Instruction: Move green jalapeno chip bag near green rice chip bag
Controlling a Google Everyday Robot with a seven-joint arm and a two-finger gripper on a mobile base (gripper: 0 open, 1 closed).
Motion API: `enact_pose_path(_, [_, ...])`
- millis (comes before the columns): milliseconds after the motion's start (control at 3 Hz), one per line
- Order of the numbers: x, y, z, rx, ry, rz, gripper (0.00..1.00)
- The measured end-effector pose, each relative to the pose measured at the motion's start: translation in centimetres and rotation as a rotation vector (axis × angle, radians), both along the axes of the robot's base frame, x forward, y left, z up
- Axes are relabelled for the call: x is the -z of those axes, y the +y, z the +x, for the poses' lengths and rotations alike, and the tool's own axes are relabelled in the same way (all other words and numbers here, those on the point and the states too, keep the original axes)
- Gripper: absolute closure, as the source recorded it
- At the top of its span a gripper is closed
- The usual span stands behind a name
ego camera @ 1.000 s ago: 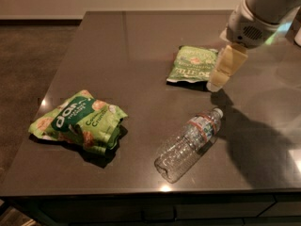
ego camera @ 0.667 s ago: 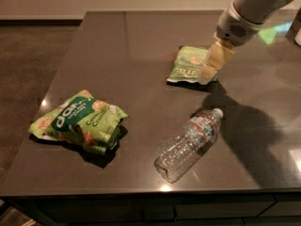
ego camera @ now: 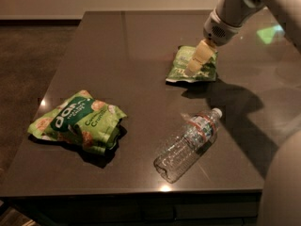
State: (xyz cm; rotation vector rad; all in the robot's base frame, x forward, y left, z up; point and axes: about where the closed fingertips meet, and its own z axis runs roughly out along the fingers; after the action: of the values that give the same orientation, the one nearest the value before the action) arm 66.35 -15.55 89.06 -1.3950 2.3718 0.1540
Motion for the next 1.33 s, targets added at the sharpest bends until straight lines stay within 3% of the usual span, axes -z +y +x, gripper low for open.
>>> enact_pose_path(667, [3.1,-0.6,4.7,0.118,0.071,0.004,0.0])
enact_pose_path(1333, [4.5,-1.5,6.4,0.177,0.096,0.004,0.0])
